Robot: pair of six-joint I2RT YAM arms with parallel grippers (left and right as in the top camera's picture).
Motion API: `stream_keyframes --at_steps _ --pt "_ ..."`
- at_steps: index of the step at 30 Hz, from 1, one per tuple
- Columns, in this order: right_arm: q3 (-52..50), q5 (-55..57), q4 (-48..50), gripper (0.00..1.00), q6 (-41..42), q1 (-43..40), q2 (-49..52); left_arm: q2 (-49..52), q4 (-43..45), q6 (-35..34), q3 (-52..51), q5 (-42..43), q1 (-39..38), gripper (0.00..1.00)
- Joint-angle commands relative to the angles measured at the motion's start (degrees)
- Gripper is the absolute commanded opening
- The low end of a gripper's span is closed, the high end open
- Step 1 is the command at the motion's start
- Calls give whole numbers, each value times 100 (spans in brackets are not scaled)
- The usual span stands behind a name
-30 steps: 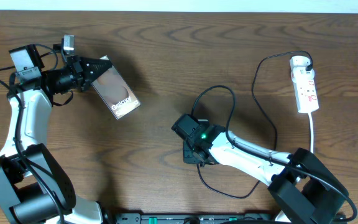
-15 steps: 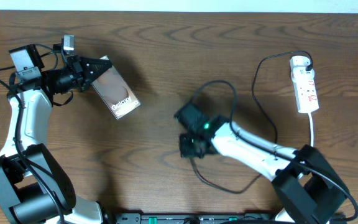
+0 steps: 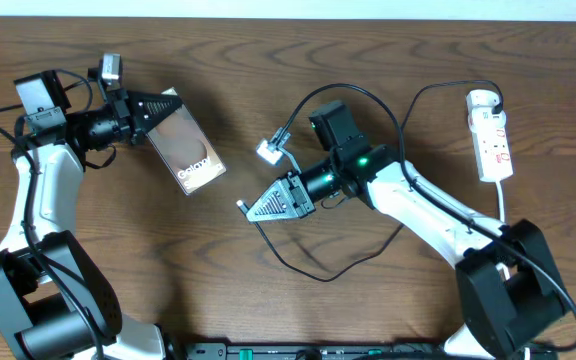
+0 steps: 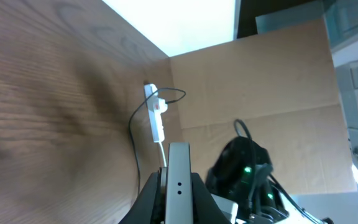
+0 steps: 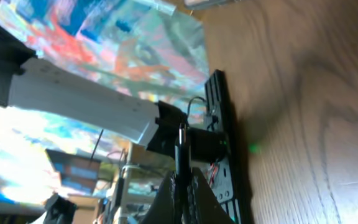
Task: Plug charger to phone and switch on socket
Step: 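Lift the cable end with the right gripper toward the phone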
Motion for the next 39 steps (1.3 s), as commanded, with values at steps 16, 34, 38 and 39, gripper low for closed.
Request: stream_keyframes --at_steps 16,34,38,39 --pt "37 -1069 3453 1 1967 321 1213 -107 223 9 -26 413 7 7" --pt "35 -809 3727 1 2643 -197 1213 -107 350 33 -26 339 74 7" --pt "35 -243 2911 1 2645 -754 1213 -107 348 4 -26 345 232 7" --pt "35 -37 2677 1 2636 -844 1213 -107 348 -22 -26 345 282 8"
